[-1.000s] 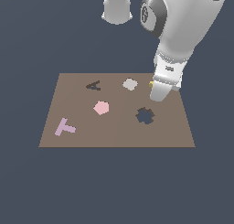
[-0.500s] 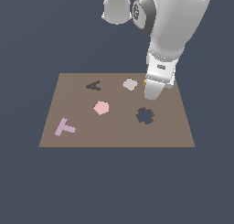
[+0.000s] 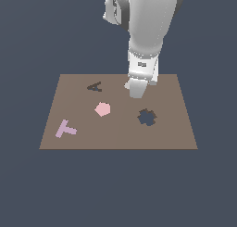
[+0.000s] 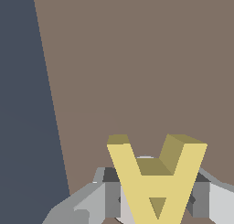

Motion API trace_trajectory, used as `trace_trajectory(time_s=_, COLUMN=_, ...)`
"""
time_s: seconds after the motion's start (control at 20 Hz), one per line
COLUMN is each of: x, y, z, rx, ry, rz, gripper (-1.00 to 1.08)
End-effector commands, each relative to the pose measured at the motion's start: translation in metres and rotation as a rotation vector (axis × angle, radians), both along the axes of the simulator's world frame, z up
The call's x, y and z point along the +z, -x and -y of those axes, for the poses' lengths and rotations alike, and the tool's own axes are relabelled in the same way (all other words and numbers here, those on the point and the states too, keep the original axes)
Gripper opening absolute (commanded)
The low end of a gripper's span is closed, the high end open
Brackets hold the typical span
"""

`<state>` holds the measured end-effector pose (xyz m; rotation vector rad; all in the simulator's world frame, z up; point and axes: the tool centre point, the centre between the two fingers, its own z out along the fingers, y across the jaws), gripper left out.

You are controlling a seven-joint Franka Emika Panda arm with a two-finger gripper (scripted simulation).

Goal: Insert a designated object into the corresponding slot on a board.

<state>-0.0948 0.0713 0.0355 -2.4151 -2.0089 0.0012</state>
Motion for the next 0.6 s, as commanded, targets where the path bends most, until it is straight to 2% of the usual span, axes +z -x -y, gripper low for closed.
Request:
trace_trajectory(time_s=0.0, x=0.001, y=0.002, z=0.020, rx=0.037, ry=0.000, rz=0.000, gripper=-1.00)
trace_trajectory(time_s=0.55, x=0.003, y=0.001, z=0.110, rx=0.202, ry=0.001, rz=0.001, gripper=-1.00)
